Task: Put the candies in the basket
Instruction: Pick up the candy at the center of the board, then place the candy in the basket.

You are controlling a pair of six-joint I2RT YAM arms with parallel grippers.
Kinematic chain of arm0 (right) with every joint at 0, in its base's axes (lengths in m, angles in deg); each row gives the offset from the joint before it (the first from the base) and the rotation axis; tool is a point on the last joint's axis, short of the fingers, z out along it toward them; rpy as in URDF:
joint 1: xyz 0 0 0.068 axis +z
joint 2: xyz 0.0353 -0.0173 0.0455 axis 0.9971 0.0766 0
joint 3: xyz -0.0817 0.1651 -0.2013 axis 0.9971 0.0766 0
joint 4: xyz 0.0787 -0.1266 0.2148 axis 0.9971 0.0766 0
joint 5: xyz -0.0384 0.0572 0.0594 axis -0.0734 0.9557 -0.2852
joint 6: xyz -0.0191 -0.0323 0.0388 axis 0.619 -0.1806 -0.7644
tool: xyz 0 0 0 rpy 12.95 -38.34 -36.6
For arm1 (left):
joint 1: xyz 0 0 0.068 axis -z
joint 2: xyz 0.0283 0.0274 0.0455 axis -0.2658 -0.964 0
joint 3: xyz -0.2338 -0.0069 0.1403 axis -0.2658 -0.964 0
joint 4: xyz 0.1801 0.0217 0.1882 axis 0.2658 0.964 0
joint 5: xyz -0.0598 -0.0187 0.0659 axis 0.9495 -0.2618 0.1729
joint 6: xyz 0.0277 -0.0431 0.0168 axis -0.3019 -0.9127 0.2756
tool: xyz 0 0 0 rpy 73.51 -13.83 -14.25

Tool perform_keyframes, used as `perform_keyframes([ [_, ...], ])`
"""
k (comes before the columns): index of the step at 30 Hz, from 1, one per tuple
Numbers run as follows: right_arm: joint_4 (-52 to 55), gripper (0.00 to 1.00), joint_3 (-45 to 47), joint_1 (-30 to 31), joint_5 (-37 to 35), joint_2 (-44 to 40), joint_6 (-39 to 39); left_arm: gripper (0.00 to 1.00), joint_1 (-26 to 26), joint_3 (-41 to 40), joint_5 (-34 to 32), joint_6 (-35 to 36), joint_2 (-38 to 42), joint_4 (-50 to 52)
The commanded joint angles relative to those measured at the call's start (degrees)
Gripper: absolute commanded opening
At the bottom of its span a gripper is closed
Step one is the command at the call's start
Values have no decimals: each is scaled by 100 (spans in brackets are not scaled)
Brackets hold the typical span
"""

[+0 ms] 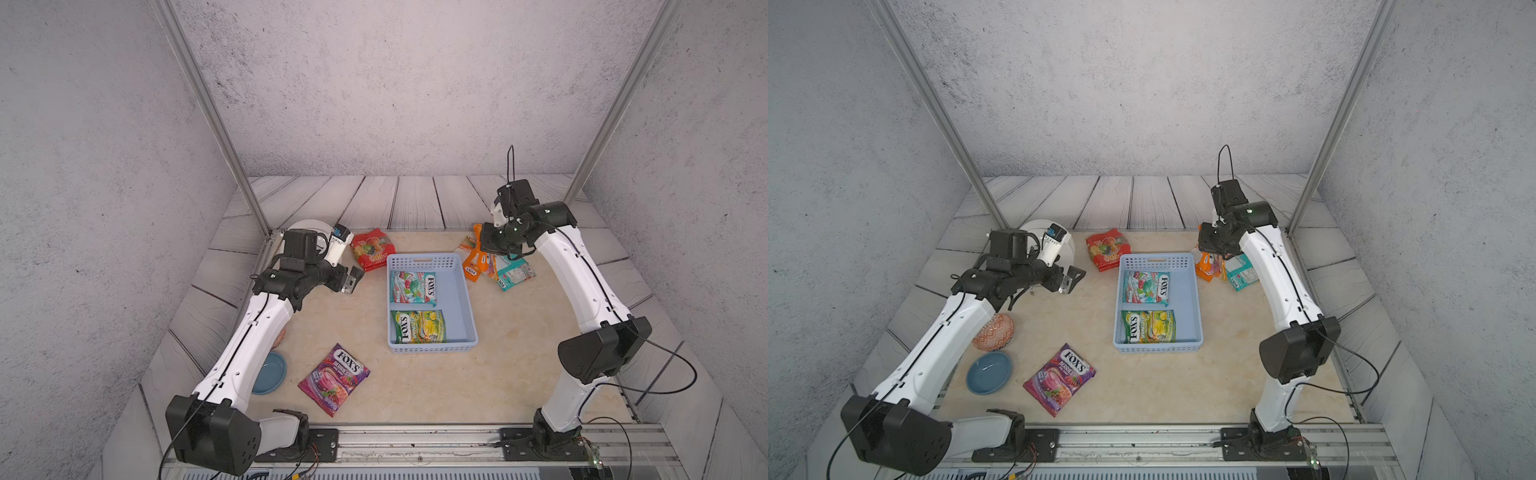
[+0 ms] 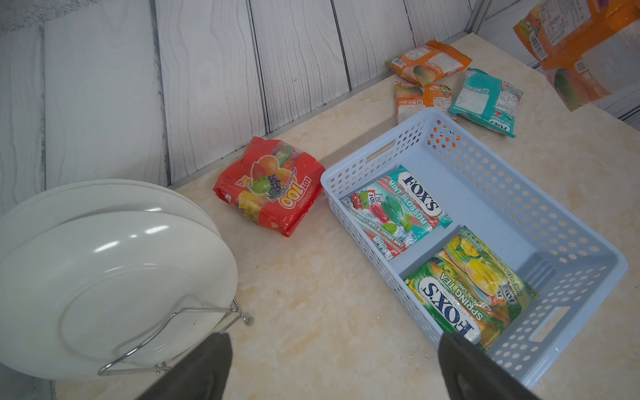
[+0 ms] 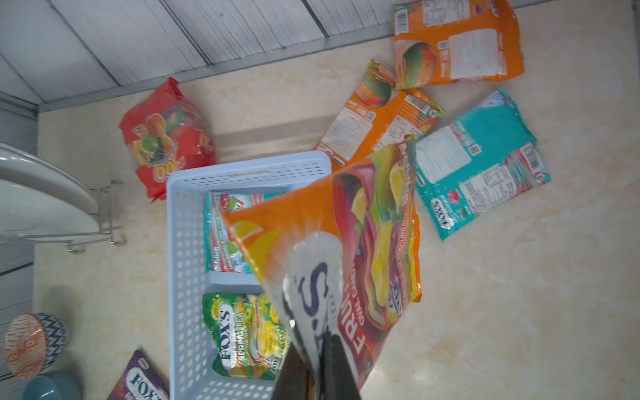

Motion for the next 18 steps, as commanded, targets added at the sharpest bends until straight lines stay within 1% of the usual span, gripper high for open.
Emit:
perform_keyframes([
  [1, -17, 0, -355, 205, 380, 494, -183, 100, -43, -84, 45, 37, 41, -40],
  [10, -195, 0, -1096, 598, 588, 1475, -338, 100, -130, -114, 45, 49, 87, -78],
  [15, -416, 0, -1082, 741, 681, 1789, -480, 100, -147, -46, 67, 35, 88, -7],
  [18, -464, 0, -1065, 779, 622, 1966, -474, 100, -144, -113, 110, 34, 74, -91],
])
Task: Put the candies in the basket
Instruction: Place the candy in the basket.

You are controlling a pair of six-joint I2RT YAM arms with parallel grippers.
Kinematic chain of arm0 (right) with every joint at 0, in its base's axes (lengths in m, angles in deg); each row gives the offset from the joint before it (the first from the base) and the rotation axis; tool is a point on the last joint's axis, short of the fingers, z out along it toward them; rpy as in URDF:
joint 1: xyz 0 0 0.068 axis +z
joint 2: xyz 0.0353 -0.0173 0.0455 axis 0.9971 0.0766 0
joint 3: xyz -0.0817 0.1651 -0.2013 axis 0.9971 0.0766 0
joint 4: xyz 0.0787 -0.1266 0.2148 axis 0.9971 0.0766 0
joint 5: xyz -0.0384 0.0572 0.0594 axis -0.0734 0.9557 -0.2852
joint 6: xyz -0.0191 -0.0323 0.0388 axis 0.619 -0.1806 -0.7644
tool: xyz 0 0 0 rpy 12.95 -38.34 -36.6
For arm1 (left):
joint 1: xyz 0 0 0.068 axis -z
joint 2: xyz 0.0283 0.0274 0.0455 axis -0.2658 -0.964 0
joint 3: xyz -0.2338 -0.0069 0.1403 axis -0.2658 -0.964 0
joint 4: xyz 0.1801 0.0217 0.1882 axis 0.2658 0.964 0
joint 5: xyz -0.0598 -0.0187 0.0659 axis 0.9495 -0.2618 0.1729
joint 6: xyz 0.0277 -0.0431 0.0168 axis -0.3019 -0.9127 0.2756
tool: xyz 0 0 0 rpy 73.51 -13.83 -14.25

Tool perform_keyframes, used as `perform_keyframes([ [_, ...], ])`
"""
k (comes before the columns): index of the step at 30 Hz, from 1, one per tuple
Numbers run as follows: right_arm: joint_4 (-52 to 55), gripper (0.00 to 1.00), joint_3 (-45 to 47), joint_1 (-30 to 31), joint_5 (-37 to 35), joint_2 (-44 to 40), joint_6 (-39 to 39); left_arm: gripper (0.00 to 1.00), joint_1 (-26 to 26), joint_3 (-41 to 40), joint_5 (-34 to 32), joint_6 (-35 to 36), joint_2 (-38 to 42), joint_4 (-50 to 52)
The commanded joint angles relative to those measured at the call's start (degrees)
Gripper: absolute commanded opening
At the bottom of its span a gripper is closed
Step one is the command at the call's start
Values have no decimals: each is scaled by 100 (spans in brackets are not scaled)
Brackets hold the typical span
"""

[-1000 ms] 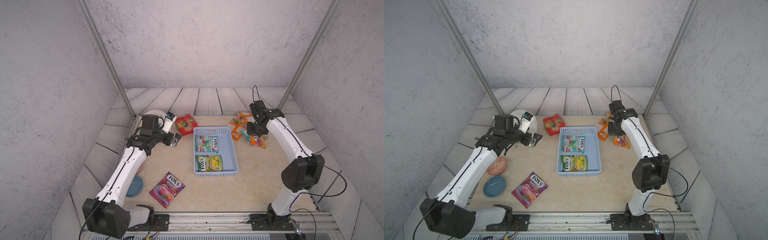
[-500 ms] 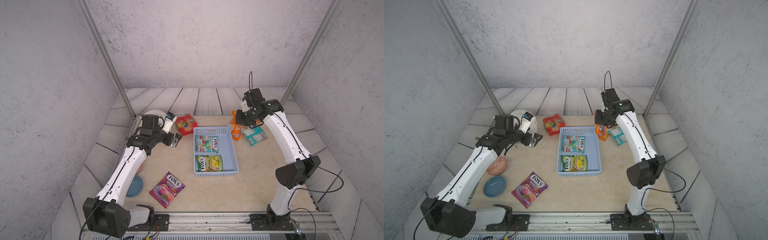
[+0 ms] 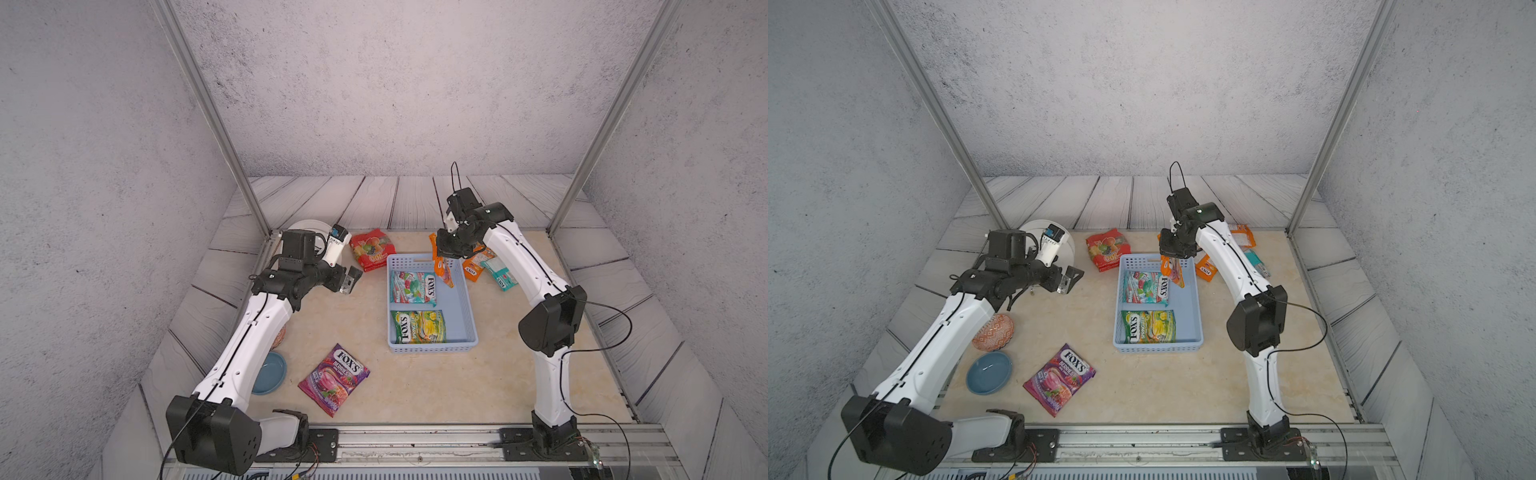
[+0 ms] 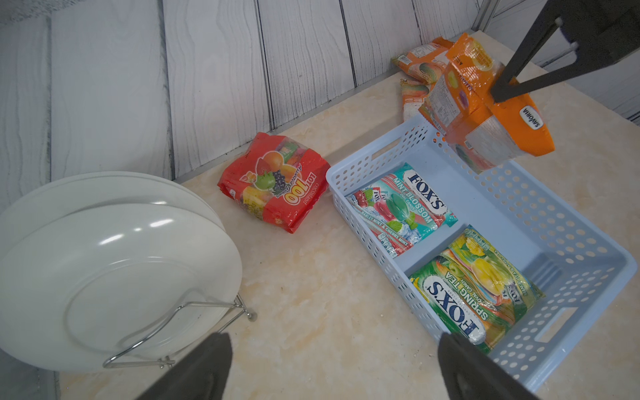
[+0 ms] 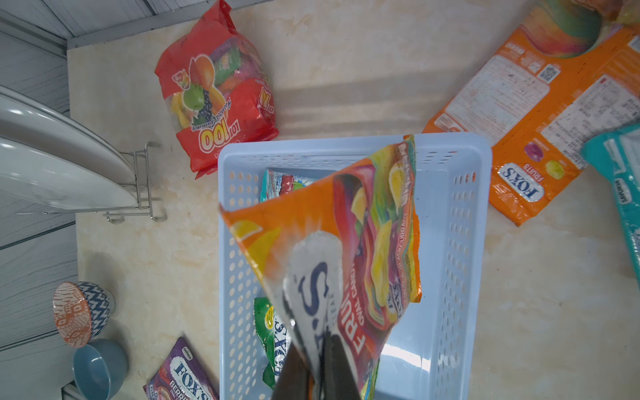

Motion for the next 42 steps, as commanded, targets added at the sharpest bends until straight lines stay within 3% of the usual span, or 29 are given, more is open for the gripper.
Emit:
perform_keyframes([
  [1, -190, 0, -145, 45, 35, 279, -111, 100, -54, -77, 119, 23, 64, -79],
  [22, -833, 0, 17, 236, 510, 1057, -983, 100, -58, -68, 124, 13, 15, -75],
  [35, -875, 0, 199, 574, 488, 943, -1213, 99, -63, -47, 230, -29, 48, -39],
  [42, -635, 0, -529, 668, 506, 1443, -1244, 100, -58, -100, 267, -22, 84, -80],
])
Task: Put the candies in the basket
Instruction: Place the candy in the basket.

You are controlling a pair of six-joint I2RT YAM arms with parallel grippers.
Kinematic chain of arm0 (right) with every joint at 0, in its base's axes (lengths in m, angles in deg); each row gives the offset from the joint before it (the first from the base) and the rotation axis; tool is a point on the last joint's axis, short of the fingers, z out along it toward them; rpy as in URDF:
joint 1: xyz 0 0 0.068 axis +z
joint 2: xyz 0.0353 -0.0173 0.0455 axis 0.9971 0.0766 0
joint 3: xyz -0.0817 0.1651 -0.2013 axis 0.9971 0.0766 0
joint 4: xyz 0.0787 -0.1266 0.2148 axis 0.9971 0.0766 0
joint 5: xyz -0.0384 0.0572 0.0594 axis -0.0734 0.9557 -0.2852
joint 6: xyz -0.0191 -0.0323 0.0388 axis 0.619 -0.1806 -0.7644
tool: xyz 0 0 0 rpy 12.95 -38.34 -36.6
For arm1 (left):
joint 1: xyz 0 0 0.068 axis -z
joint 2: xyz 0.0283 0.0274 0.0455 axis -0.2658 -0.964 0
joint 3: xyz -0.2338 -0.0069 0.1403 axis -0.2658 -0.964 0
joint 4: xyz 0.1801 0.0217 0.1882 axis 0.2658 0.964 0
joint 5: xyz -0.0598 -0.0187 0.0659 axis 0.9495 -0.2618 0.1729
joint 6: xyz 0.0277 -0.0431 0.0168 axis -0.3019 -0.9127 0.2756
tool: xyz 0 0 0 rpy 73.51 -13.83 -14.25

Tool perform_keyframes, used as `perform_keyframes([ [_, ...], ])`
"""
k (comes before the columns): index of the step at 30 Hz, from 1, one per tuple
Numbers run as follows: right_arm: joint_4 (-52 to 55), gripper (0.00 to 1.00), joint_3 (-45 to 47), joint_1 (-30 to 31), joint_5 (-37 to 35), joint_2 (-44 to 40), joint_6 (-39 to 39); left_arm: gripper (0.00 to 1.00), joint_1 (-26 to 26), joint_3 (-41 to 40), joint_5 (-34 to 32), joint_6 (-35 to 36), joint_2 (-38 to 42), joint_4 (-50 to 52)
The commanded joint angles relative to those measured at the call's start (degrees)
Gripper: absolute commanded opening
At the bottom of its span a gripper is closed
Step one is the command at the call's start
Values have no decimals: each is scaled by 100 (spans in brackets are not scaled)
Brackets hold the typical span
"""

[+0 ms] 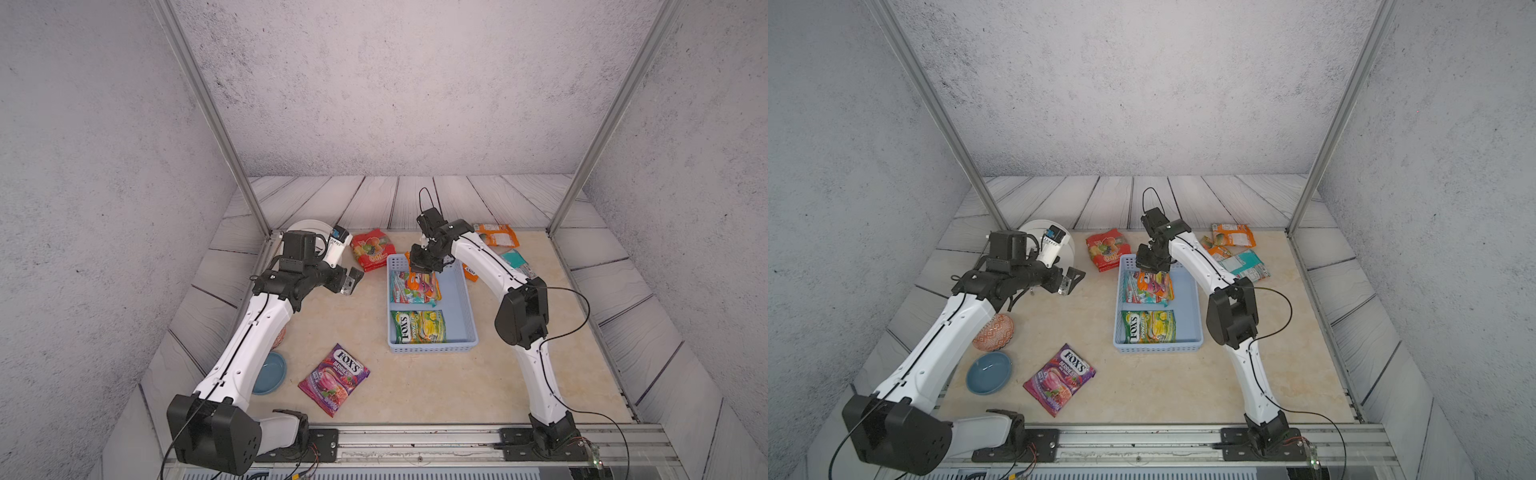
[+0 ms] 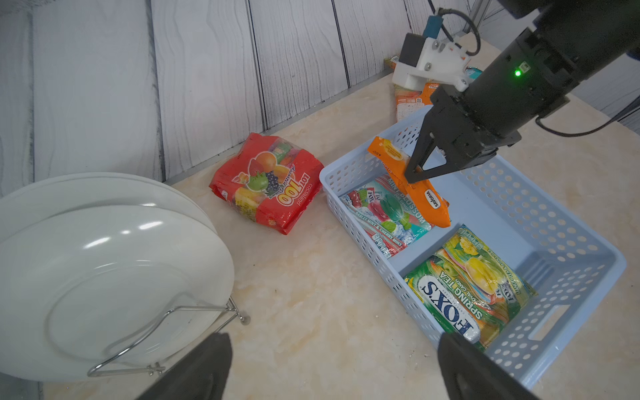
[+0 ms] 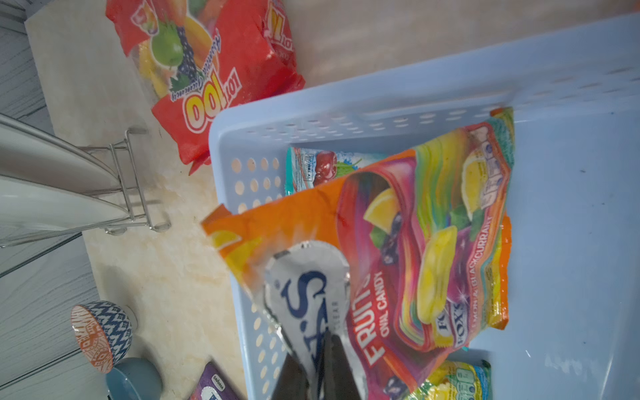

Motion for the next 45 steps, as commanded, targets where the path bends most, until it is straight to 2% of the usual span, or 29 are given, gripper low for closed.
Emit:
perform_keyframes([
  [1, 21, 0, -362, 96, 107, 347, -91, 100, -61, -25, 71, 3, 91, 9],
  [3, -66, 0, -449, 138, 94, 423, -107, 99, -57, -132, 7, 44, 102, -83],
  [8, 1, 19, -697, 137, 129, 509, -118, 99, -52, -52, 81, 1, 129, -24],
  [15, -29, 41, -497, 139, -448, 57, 432, 99, -63, -95, 78, 19, 156, -54],
  [19, 32, 45, -450, 56, -784, -181, 867, 99, -52, -134, 46, 29, 120, -118],
  [27, 221, 53, -64, -174, -2100, -670, 2091, 99, -54, -166, 83, 33, 105, -130],
  [36, 157, 62, 374, -643, -3046, -1099, 2693, 99, -54, -181, 109, -7, 115, -128],
  [41, -63, 68, 773, -915, -3346, -1284, 2985, 99, -49, -156, 31, 2, 147, -113],
  [45, -75, 76, 952, -1106, -3671, -1260, 3149, 99, -52, -168, 109, -26, 138, -105],
])
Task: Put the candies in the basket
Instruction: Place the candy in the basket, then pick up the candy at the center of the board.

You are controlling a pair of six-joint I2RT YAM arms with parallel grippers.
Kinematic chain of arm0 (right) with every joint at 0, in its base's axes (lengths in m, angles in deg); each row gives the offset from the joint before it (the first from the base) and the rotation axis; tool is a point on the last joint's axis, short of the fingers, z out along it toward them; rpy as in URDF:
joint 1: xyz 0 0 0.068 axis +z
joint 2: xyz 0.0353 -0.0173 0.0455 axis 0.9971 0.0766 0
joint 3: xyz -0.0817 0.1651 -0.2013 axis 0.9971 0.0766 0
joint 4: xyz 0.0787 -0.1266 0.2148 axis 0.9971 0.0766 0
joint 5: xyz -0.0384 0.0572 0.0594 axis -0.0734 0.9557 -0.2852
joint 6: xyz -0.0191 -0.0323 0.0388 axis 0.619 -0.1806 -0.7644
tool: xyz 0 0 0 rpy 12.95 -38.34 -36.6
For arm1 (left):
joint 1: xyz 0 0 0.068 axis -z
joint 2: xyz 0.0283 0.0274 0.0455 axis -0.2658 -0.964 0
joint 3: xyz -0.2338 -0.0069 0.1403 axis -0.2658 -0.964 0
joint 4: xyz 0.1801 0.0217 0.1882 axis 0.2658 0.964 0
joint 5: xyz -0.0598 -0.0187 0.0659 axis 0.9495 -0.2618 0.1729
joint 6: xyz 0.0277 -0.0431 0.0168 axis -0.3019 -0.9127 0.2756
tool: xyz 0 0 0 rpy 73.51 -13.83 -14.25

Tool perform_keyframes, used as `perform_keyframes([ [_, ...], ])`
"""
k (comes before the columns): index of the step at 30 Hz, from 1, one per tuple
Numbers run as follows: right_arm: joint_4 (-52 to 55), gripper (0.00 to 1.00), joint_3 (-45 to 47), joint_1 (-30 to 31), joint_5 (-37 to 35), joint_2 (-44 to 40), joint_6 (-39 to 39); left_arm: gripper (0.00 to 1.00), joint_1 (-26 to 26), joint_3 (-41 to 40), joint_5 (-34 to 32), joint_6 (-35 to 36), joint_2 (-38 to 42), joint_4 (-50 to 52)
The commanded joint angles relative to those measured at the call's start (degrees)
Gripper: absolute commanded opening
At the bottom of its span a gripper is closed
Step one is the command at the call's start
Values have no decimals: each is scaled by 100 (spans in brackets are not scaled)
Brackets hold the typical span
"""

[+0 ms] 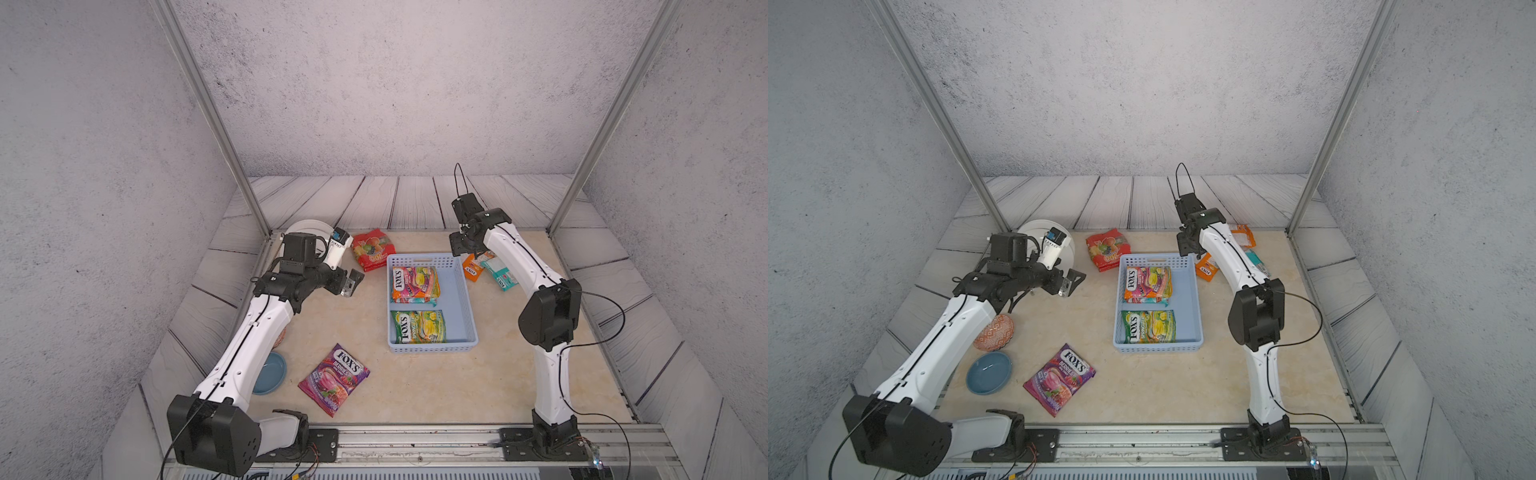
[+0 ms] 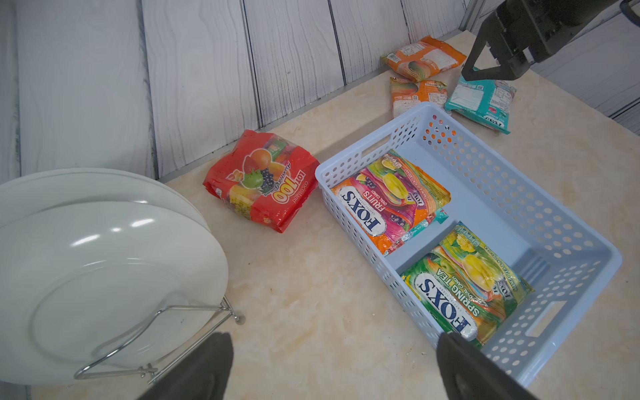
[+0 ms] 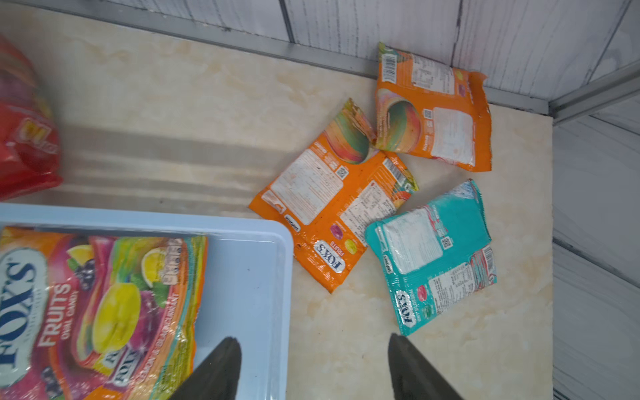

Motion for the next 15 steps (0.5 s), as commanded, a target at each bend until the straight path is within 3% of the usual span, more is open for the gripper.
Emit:
perform_keyframes([
  [1, -72, 77, 239, -123, -464, -323, 298, 99, -44, 23, 61, -35, 107, 1],
  [8, -280, 80, 680, -468, -801, -351, 479, 98, -52, 1, 35, -23, 112, -11],
  [15, -336, 79, 866, -958, -524, -217, 354, 98, -43, -46, 69, -38, 124, -59],
])
